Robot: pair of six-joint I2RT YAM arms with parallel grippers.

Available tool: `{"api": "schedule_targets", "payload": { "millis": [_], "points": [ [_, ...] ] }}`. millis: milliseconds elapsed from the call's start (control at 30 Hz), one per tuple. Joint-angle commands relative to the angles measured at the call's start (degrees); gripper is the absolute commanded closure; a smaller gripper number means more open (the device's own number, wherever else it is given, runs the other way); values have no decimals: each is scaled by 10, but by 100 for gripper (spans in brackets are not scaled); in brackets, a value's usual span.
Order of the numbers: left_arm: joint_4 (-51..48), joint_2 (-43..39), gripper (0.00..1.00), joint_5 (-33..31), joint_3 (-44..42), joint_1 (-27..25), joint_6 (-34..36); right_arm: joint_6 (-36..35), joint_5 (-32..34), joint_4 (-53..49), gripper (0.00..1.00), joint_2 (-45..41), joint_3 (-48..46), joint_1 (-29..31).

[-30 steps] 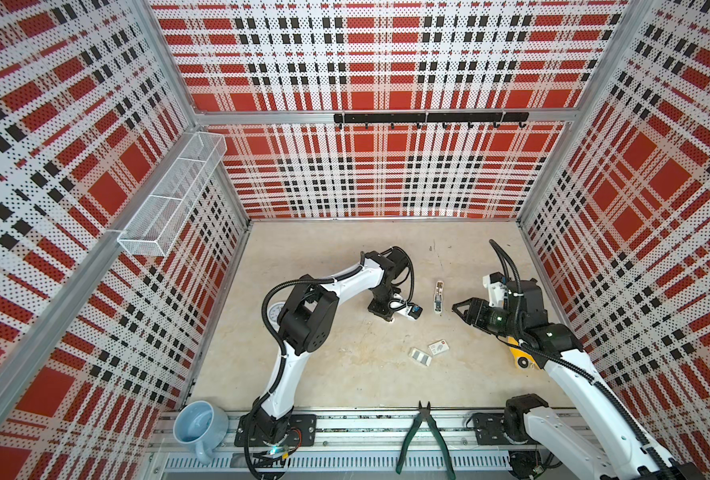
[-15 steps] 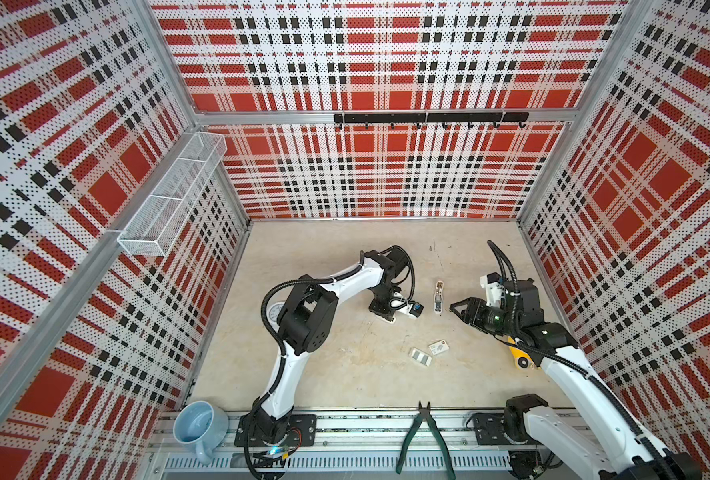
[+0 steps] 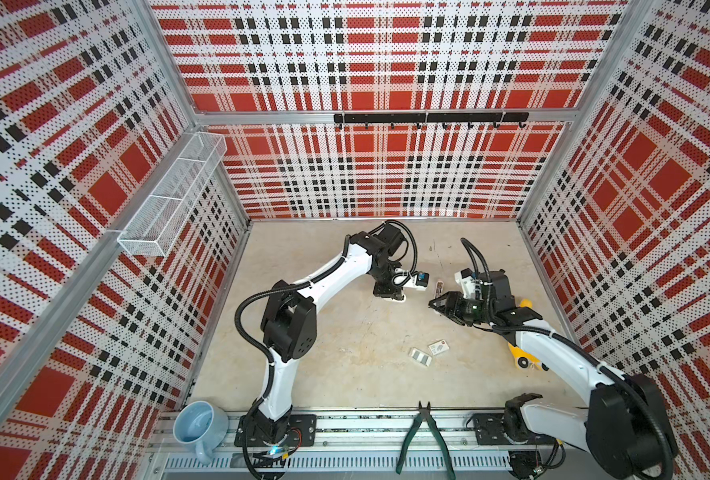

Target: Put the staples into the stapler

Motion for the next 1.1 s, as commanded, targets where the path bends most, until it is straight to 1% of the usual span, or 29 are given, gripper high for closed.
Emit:
{"api": "schedule_targets", "payload": {
  "millis": [0,133,200,300,367,733,900,1067],
  "points": [
    [-3,-30,86,22,8,-4,-43,16,-20,97,51,29,20,9],
    [17,-46,86,19,-12,-9,-62,12,-26,112,53,76,49,30],
    [26,-51,86,14,-26,-13,-67,12,-21,118,53,83,53,34],
    [39,-57,87,13,-39,-15,-74,33,-40,165,53,92,43,35],
    [41,-56,87,15,-41,-15,-77,37,-40,176,53,97,42,36],
    [44,-53,87,38,-17,-22,-102,54,-49,217,56,129,36,49],
    [48,-61,88,56,-9,-18,-119,51,-39,202,59,138,36,53],
    [48,-65,88,86,9,0,-148,45,-30,193,60,135,32,54]
  ]
}}
